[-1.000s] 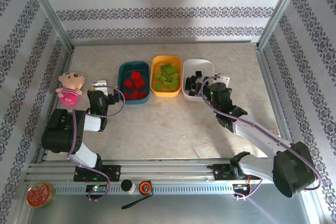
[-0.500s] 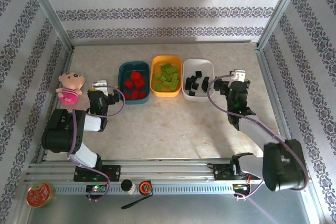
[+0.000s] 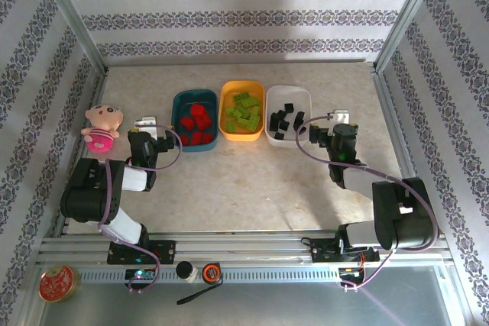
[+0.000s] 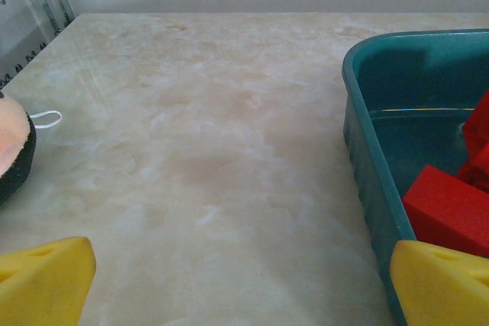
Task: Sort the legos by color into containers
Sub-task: Reset both arms
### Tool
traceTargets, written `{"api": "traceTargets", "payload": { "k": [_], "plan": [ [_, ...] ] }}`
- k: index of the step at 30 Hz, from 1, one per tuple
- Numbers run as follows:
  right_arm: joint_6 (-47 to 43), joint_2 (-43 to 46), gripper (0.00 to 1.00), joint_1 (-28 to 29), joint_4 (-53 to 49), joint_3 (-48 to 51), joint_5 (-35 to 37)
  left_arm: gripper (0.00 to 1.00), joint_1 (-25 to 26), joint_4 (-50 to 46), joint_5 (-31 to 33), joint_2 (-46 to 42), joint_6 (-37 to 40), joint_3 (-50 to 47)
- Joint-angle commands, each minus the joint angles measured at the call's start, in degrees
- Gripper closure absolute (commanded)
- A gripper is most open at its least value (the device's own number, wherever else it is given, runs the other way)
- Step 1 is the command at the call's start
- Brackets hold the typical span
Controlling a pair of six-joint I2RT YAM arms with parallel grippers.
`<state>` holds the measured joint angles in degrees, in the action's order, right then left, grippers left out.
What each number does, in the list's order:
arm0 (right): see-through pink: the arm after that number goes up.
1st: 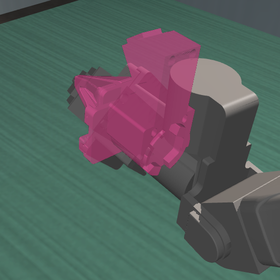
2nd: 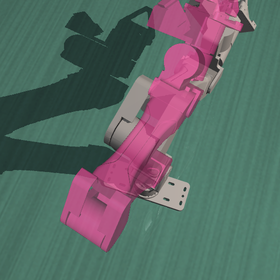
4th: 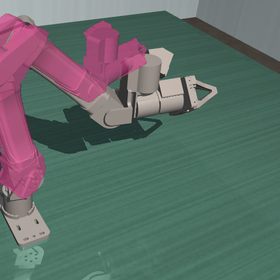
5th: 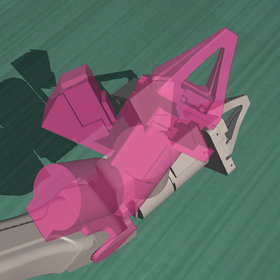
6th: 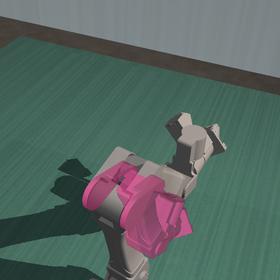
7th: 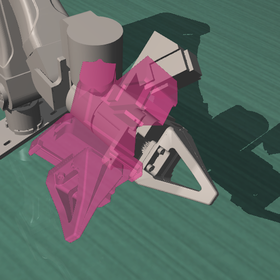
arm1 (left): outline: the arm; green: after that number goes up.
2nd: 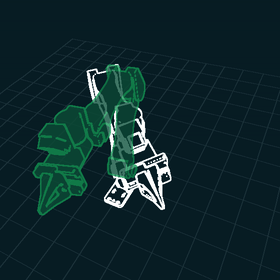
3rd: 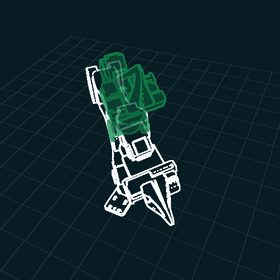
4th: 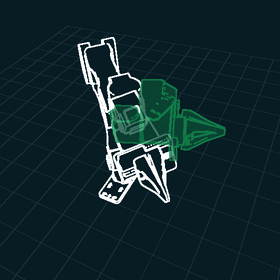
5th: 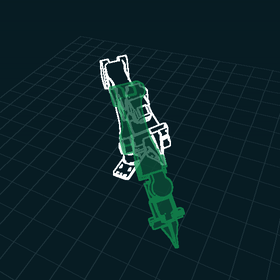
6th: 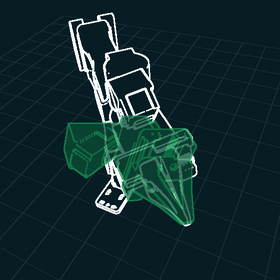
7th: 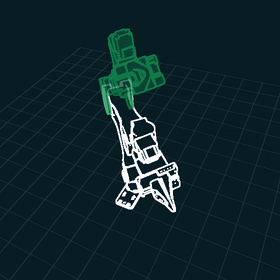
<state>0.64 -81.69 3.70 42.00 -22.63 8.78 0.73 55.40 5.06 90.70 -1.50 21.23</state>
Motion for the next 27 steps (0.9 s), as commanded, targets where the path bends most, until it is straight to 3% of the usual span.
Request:
{"api": "traceTargets", "payload": {
  "k": [1, 4, 6, 27],
  "plan": [
    [-0.6, -6.7, 0.02, -0.6, 17.7, 2.6, -4.0, 0.01, 0.1, 0.4, -0.5, 0.7, 0.9, 0.3],
    [0.2, -4.8, 0.02, -1.9, 9.3, 0.6, -5.5, 0.01, 0.1, 0.4, -0.4, 0.6, 0.8, 0.4],
    [1.6, -6.3, 0.02, -2.8, 13.3, 1.3, -5.6, 0.01, 0.1, 0.3, -0.4, 0.6, 0.8, 0.4],
    [1.6, -5.6, 0.02, -2.3, 11.7, 1.2, -3.9, 0.01, 0.1, 0.4, -0.5, 0.7, 0.8, 0.4]
  ]
}}
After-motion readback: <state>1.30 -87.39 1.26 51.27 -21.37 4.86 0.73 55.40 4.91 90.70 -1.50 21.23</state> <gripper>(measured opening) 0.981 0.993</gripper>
